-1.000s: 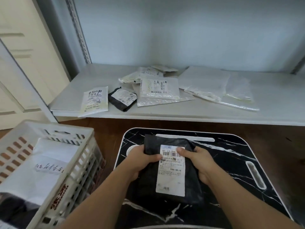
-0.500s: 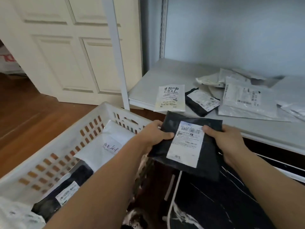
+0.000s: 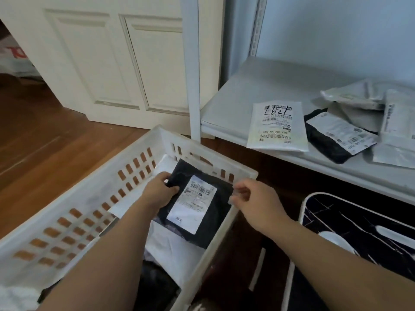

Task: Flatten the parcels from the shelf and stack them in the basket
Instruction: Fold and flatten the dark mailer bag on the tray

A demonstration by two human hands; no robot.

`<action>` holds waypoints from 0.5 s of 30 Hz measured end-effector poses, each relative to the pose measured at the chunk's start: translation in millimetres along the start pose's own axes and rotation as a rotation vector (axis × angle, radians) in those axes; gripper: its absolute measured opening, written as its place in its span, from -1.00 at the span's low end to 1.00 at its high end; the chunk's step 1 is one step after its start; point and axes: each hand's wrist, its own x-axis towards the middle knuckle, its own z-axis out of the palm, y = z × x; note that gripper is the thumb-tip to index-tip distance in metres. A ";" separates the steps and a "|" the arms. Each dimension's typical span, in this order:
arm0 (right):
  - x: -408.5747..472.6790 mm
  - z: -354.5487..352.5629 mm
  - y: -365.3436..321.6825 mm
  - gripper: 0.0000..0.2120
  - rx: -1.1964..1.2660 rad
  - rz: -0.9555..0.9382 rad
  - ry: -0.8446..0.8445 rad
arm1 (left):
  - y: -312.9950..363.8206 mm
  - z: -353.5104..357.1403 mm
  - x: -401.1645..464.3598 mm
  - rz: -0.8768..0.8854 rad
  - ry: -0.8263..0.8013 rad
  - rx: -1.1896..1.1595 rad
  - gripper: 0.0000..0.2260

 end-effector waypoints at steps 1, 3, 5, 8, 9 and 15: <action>2.6 4.1 1.9 -0.69 -0.028 -0.011 0.009 | -2.8 10.2 6.1 0.018 -0.014 0.039 -0.56; 5.8 7.1 3.7 -0.67 -0.068 -0.034 0.030 | -7.4 27.2 13.6 0.098 -0.021 0.219 -0.33; 10.5 9.0 8.3 -0.67 -0.073 -0.034 0.037 | -12.9 46.6 17.9 0.244 -0.106 0.494 -0.28; 14.3 9.1 11.7 -0.69 -0.066 -0.048 0.031 | -18.7 72.6 15.6 0.352 -0.379 0.853 -0.34; 15.0 8.0 11.8 -0.69 -0.067 -0.048 0.020 | -19.6 78.6 14.1 0.332 -0.450 0.905 -0.34; 16.8 -7.2 11.9 -0.63 0.020 -0.016 -0.076 | -5.9 80.7 15.7 0.272 -0.457 0.861 -0.38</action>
